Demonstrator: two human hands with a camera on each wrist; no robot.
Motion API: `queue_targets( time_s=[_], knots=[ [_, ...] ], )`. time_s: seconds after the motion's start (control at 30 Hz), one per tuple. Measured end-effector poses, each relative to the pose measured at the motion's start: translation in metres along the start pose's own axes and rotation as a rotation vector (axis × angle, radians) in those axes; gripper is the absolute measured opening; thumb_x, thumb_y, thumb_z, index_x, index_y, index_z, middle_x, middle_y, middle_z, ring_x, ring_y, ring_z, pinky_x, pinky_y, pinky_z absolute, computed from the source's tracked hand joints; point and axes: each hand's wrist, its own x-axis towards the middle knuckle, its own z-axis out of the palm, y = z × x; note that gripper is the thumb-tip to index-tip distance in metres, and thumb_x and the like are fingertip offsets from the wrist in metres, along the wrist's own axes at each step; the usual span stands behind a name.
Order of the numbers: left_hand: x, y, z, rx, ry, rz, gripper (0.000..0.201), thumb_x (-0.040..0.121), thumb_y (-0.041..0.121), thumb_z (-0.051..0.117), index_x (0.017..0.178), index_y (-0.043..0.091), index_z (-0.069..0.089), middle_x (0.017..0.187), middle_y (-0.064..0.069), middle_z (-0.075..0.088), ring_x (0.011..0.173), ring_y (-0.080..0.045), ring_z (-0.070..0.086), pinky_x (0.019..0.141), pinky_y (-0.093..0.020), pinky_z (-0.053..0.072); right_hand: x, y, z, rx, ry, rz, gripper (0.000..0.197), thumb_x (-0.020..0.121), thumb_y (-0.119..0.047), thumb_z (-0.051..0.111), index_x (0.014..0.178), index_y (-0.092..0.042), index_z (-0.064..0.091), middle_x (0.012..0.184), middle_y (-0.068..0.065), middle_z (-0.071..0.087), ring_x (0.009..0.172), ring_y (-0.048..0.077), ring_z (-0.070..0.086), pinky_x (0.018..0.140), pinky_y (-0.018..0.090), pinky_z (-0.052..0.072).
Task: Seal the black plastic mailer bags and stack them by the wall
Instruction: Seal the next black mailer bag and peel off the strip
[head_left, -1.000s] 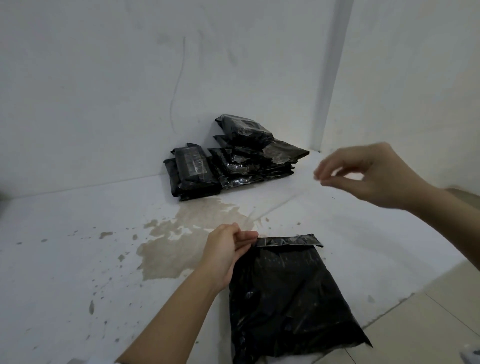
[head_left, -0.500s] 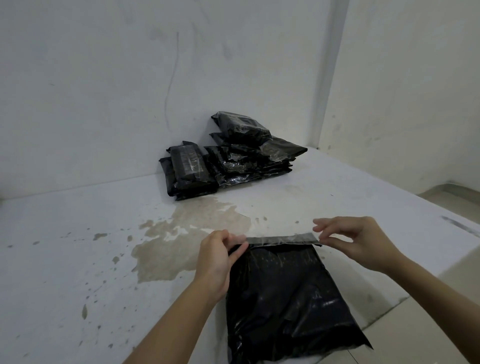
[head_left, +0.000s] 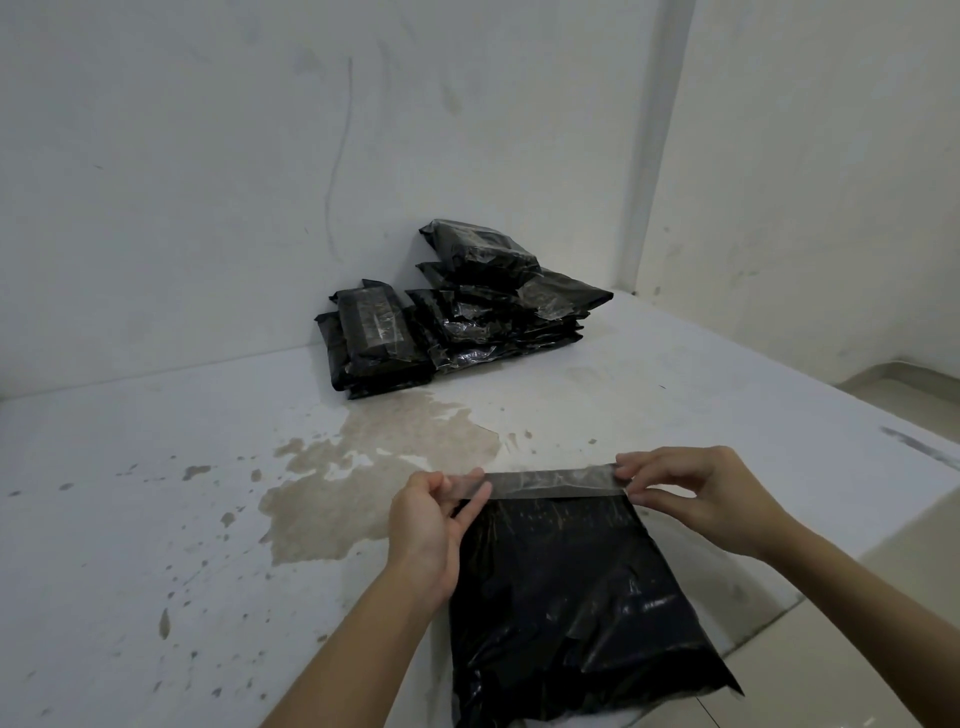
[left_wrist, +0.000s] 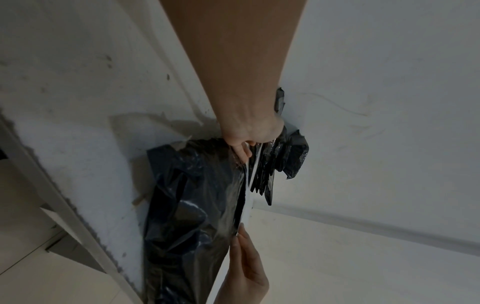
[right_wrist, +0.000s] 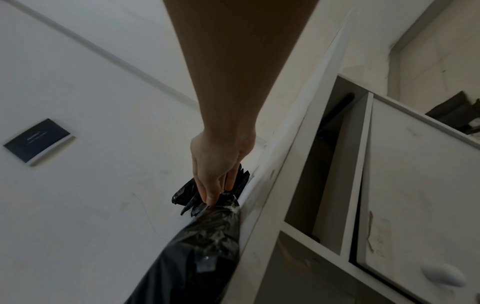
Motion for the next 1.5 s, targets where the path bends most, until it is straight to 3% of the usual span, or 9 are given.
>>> queue_targets(
  time_s=[0.1,0.3,0.4,0.63,0.9,1.07,1.17,1.3,1.5],
  knots=[
    [-0.002,-0.003,0.0,-0.021,0.022,-0.011,0.035,0.097,0.002,0.028,0.065,0.009,0.042,0.082,-0.02,0.062,0.091,-0.029,0.063,0.09,-0.04,0.048,-0.002,0.006,0.0,-0.042,-0.056,0.004,0.019,0.079,-0.011,0.073,0.078,-0.03,0.074,0.097,-0.014,0.073,0.11,0.002,0.061,0.096,0.028,0.05],
    [-0.007,-0.009,0.002,-0.132,0.073,-0.009,0.037,0.097,0.001,0.029,0.063,0.01,0.043,0.07,-0.016,0.061,0.092,-0.029,0.064,0.091,-0.04,0.048,-0.016,-0.01,0.017,-0.145,0.118,0.138,0.013,0.085,-0.019,0.068,0.082,-0.03,0.075,0.109,-0.017,0.067,0.117,-0.009,0.049,0.099,0.013,0.033],
    [-0.008,-0.012,0.003,-0.15,0.077,0.001,0.039,0.097,0.0,0.028,0.062,0.011,0.042,0.051,-0.008,0.064,0.092,-0.03,0.063,0.091,-0.039,0.046,-0.02,-0.022,0.031,-0.401,0.096,0.101,0.01,0.084,-0.031,0.069,0.083,-0.022,0.065,0.108,-0.015,0.065,0.123,-0.002,0.041,0.109,0.025,0.026],
    [-0.009,-0.01,0.003,-0.133,0.074,0.041,0.037,0.098,0.001,0.031,0.065,0.008,0.046,0.071,-0.014,0.063,0.093,-0.027,0.064,0.091,-0.037,0.048,-0.016,-0.033,0.04,-0.378,0.05,0.215,0.021,0.086,-0.023,0.068,0.09,-0.014,0.05,0.102,0.007,0.067,0.097,0.025,0.066,0.082,0.038,0.053],
    [0.003,0.011,-0.031,0.887,0.078,0.306,0.021,0.093,0.015,0.053,0.081,0.0,0.063,0.088,-0.015,0.064,0.082,-0.025,0.061,0.073,-0.036,0.047,-0.014,-0.05,0.044,-0.509,-0.031,0.2,0.03,0.093,-0.02,0.058,0.124,-0.019,0.056,0.091,-0.001,0.065,0.088,0.023,0.062,0.062,0.02,0.031],
    [0.003,0.007,-0.029,1.165,0.118,0.325,0.034,0.095,0.013,0.048,0.063,0.001,0.049,0.063,-0.009,0.047,0.057,-0.017,0.043,0.051,-0.026,0.032,-0.014,-0.053,0.042,-0.506,-0.045,0.233,0.033,0.094,-0.021,0.057,0.126,-0.021,0.058,0.079,-0.009,0.056,0.077,0.02,0.06,0.059,0.013,0.036],
    [0.006,-0.002,-0.032,1.435,0.121,0.384,0.035,0.099,0.02,0.041,0.067,0.008,0.047,0.078,-0.007,0.052,0.074,-0.02,0.051,0.066,-0.032,0.042,-0.014,-0.053,0.041,-0.478,-0.043,0.24,0.034,0.093,-0.022,0.057,0.128,-0.022,0.057,0.093,-0.004,0.066,0.082,0.019,0.062,0.062,0.014,0.037],
    [0.001,-0.01,-0.027,1.777,0.164,0.408,0.033,0.101,0.032,0.033,0.108,0.008,0.053,0.116,-0.007,0.05,0.11,-0.023,0.045,0.092,-0.034,0.037,-0.014,-0.049,0.042,-0.476,-0.038,0.224,0.033,0.095,-0.023,0.055,0.127,-0.021,0.054,0.081,-0.004,0.061,0.071,0.017,0.055,0.06,0.02,0.032],
    [0.0,-0.01,-0.03,1.681,0.13,0.595,0.015,0.096,0.034,0.049,0.102,0.021,0.047,0.103,0.002,0.04,0.102,-0.016,0.037,0.083,-0.025,0.038,-0.016,-0.044,0.045,-0.449,-0.042,0.238,0.038,0.098,-0.024,0.05,0.135,-0.022,0.045,0.073,-0.014,0.058,0.054,0.002,0.045,0.055,0.013,0.037]
  ],
)
